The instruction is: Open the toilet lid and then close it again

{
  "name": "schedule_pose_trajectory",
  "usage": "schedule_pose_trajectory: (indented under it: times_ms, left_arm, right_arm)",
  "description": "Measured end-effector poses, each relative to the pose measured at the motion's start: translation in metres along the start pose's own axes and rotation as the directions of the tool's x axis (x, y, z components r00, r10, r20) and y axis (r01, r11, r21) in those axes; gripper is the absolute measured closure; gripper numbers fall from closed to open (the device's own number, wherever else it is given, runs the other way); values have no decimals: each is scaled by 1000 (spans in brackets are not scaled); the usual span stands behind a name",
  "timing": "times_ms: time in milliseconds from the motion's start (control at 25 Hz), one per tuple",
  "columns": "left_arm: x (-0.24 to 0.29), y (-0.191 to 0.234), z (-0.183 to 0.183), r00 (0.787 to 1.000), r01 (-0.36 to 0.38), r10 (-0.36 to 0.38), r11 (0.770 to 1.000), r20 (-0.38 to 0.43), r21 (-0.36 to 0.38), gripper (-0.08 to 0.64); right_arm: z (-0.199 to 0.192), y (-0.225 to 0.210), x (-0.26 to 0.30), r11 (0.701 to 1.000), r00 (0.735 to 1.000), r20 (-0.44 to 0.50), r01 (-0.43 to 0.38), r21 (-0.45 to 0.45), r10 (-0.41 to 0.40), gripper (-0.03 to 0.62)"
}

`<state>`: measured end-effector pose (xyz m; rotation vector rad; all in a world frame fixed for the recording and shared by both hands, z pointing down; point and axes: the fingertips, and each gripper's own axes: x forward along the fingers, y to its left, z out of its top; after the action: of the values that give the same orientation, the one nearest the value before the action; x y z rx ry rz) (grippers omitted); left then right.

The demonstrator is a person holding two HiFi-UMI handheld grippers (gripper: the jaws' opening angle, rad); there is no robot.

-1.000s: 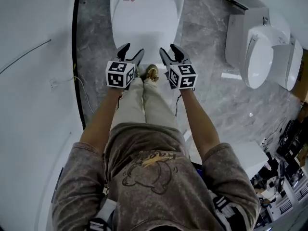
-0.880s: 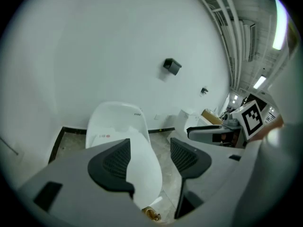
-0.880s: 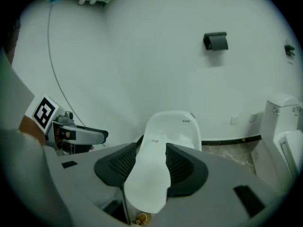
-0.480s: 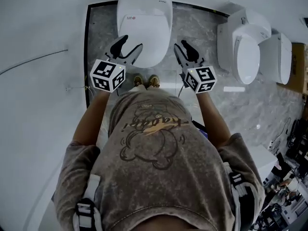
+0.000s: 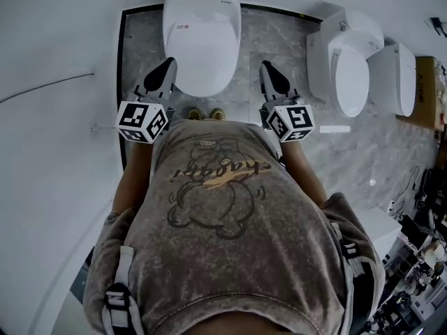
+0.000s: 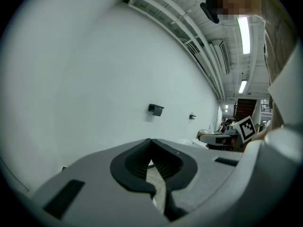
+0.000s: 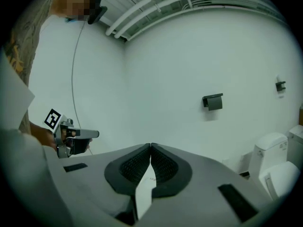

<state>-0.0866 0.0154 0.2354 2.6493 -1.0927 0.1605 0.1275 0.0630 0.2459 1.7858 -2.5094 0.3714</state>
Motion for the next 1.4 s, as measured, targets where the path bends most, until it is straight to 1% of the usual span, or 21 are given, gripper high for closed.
schedule_pose_trajectory:
  times_ms: [80, 200, 440, 1040, 1400]
  left_arm:
    - [-1, 1, -1, 999, -26, 26, 1000, 18, -1, 551]
    - [-5, 5, -5, 997, -64, 64, 998, 31, -1, 551]
    - [0, 10, -14, 995, -95, 95, 995, 38, -6, 551]
    - [7, 12, -15, 992, -116, 117, 993, 38, -36, 551]
    - [0, 17, -14, 991, -122, 124, 991, 43, -48, 551]
  right_arm:
    - [4, -1, 1, 1000, 1000, 26, 11, -10, -11, 565]
    - [4, 2, 4, 1000, 999, 47, 8, -17, -7, 565]
    - [-7, 2, 12, 1000, 1000, 28, 1, -12, 0, 565]
    - [-14, -4, 21, 1000, 1000, 7, 9, 3, -9, 566]
    - [-17, 4, 23, 1000, 1000, 2, 5, -3, -5, 566]
